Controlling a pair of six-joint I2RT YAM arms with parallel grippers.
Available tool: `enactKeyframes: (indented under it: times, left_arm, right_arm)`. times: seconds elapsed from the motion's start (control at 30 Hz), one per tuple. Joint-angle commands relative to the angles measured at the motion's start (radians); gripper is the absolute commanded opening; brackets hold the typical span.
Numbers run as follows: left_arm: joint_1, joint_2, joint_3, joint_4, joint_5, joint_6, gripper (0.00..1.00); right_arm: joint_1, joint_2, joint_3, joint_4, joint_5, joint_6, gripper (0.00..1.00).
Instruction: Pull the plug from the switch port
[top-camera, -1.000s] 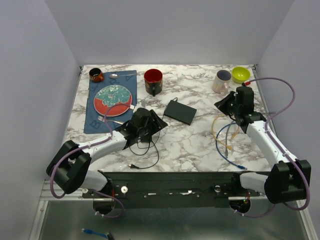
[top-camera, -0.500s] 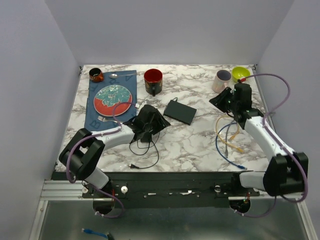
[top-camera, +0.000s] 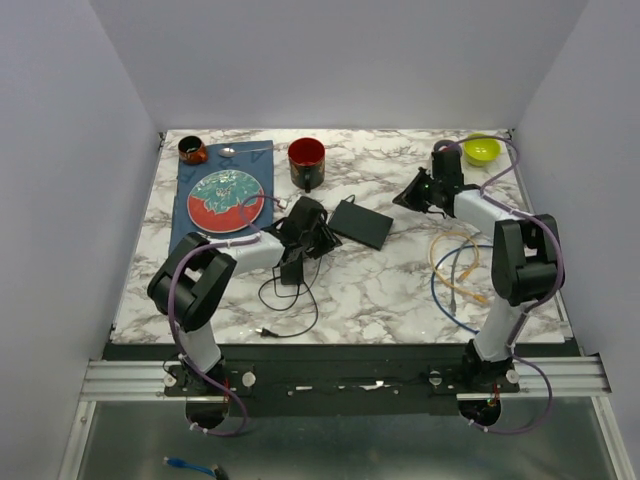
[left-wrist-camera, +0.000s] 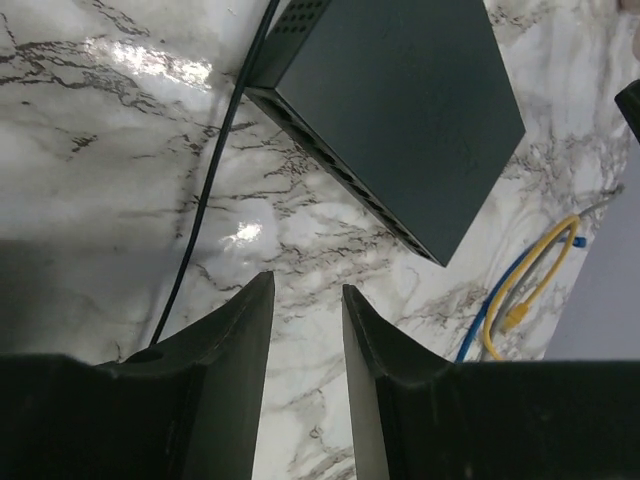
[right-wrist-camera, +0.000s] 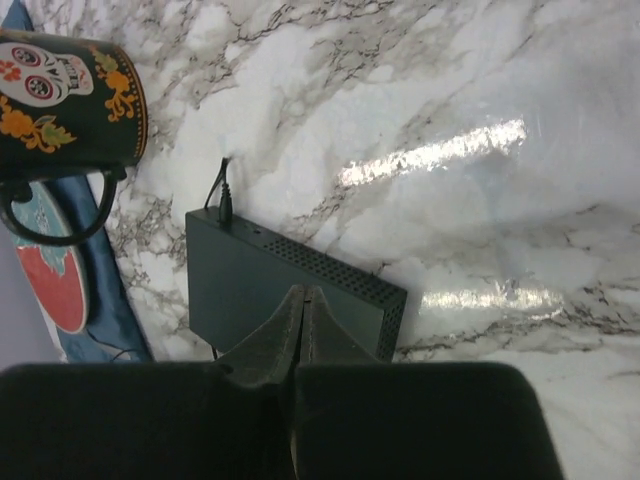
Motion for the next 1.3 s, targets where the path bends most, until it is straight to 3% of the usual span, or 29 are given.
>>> enactKeyframes:
  times: [0.0,0.37,0.6,0.87,1.1,1.27]
  left_arm:
    - [0.019,0.062,0.043,-0.042,0.026,0.016,0.42]
    - [0.070,0.214,0.184,-0.048,0.109,0.059,0.41]
    - [0.110,0.278,0.294,-0.132,0.187,0.136,0.41]
    - [0.105,0.275,0.302,-0.151,0.224,0.153,0.42]
    - [0.103,0.235,0.336,-0.189,0.183,0.183,0.43]
    - [0.105,0.120,0.304,-0.235,0.076,0.217,0.46]
  right_arm:
    - [0.005,0.109,0.075,0.019,-0.027,0.024,0.04]
    - [0.083,0.243,0.192,-0.109,-0.028,-0.034,0.01]
    - [0.154,0.152,0.042,-0.099,0.018,-0.065,0.01]
    - [0.282,-0.053,-0.289,0.010,0.065,-0.034,0.01]
    - [0.304,-0.087,-0.293,0.039,0.047,-0.008,0.01]
    - [0.304,-0.225,-0.278,-0.056,0.235,-0.063,0.04]
